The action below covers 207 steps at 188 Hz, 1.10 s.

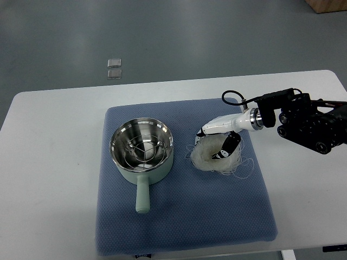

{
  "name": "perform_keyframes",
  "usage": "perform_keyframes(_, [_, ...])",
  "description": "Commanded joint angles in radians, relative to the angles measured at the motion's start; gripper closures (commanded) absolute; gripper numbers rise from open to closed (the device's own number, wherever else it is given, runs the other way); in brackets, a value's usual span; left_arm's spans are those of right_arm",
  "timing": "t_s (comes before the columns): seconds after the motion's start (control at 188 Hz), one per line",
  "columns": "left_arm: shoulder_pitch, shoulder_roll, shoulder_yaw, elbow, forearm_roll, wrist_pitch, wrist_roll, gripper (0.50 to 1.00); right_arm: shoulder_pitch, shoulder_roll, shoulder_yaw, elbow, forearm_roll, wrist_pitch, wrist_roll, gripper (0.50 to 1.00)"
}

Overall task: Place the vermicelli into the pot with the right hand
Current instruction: 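Lower the right hand onto the vermicelli and close fingers around it, then lift the vermicelli with the right hand and carry it over the pot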

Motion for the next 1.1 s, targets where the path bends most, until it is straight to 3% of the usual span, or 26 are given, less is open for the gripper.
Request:
perform_keyframes(0.0, [0.000,0.000,0.000,0.000,0.000,0.000,0.000,0.500,0.002,0.000,0.000,0.001,0.001,0.000,0.001,1.000])
perform_keyframes(0.818, [0.000,0.000,0.000,0.000,0.000,0.000,0.000,0.500,0.099,0.020,0.020,0.007,0.021,0.000,0.049,1.000])
perform_keyframes(1.094, [0.000,0.000,0.000,0.000,0.000,0.000,0.000,0.500,0.178,0.028,0.020,0.005,0.022,0.001,0.104,1.000])
